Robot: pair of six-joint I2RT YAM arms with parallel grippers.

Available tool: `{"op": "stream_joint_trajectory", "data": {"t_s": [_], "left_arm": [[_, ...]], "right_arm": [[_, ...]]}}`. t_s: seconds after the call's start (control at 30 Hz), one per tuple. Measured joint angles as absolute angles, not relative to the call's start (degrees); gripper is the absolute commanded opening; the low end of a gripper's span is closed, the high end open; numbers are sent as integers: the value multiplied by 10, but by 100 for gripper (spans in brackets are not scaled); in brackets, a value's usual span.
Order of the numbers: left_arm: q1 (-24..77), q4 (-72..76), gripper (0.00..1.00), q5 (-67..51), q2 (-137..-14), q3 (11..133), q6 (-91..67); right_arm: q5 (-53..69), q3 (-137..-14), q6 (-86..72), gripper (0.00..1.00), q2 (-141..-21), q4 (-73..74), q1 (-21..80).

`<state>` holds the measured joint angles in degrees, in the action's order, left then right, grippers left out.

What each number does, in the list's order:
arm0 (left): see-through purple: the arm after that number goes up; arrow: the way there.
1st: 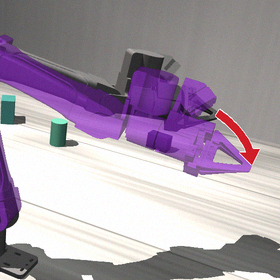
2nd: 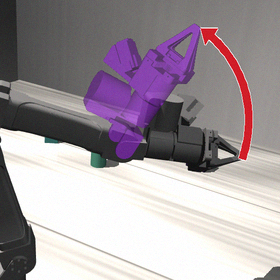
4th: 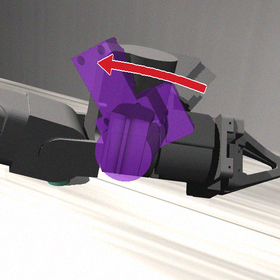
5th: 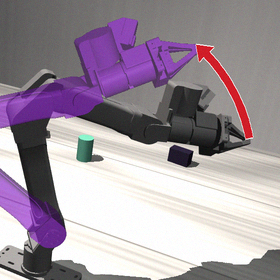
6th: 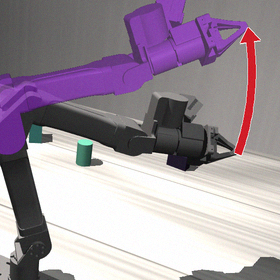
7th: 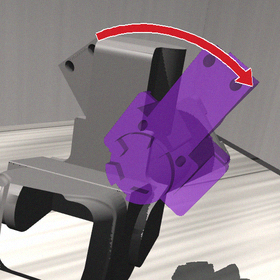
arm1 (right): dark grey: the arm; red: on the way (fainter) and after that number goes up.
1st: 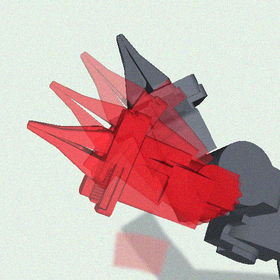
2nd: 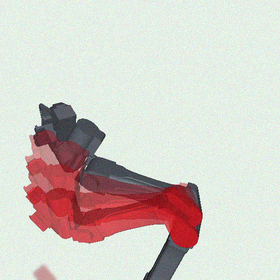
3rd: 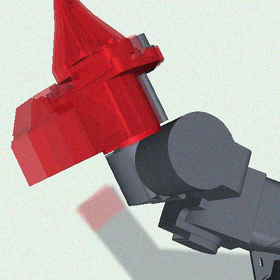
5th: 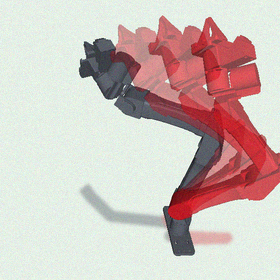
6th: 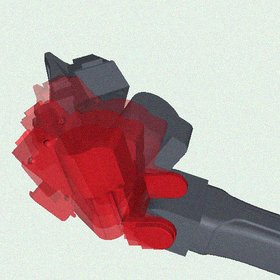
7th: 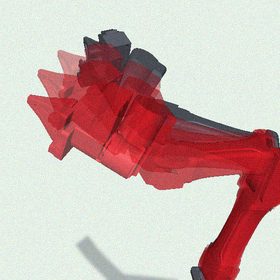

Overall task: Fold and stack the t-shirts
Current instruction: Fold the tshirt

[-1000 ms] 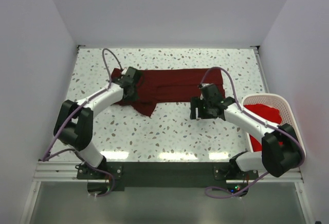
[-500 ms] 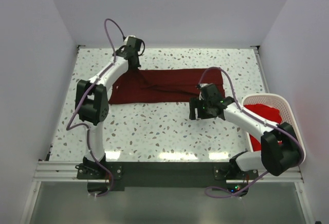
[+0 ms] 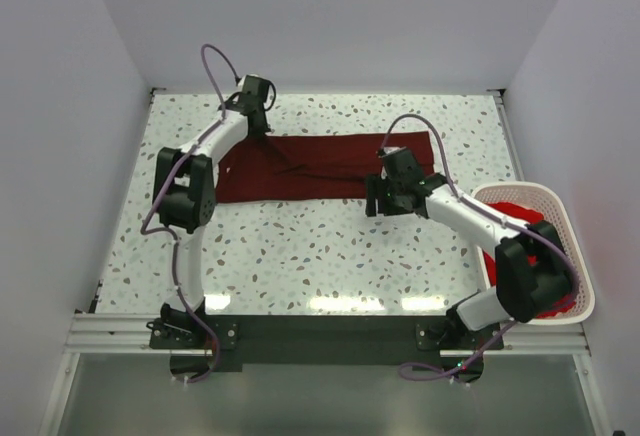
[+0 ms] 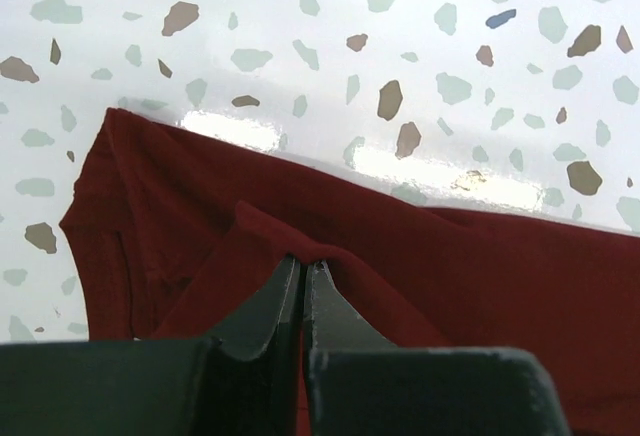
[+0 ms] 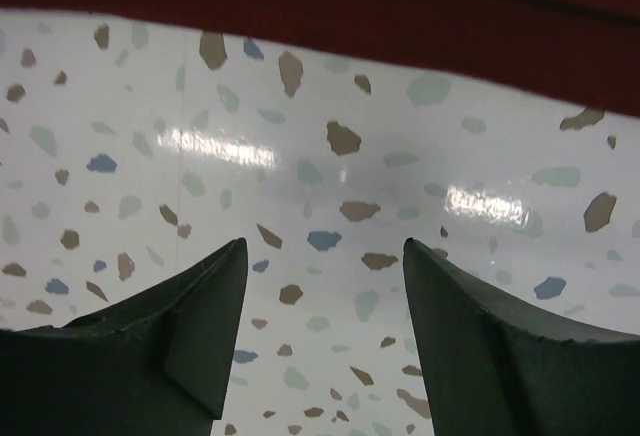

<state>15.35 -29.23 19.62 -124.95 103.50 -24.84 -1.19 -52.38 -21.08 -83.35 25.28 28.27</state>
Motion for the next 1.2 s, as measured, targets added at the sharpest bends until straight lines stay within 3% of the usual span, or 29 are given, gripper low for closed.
{"op": "stream_joint_trajectory", "data": {"t_s": [0.4,0.53,0.77,1.2], "left_arm": [[137,-279,5,173,-1270,1035,-272],[137,-275,5,166,-1270,1035,-275],[135,-274,5,161,-1270,1035,-275],[135,-275,6,149,-1270,1035,-279]], "right_arm": [[-69,-679,-225,40,-995,194,279],[-69,-717,-225,36,-1051,183,264],[-70,-746,-224,37,-1107,188,205],[-142,-821,-218,57,-1140,225,116]]}}
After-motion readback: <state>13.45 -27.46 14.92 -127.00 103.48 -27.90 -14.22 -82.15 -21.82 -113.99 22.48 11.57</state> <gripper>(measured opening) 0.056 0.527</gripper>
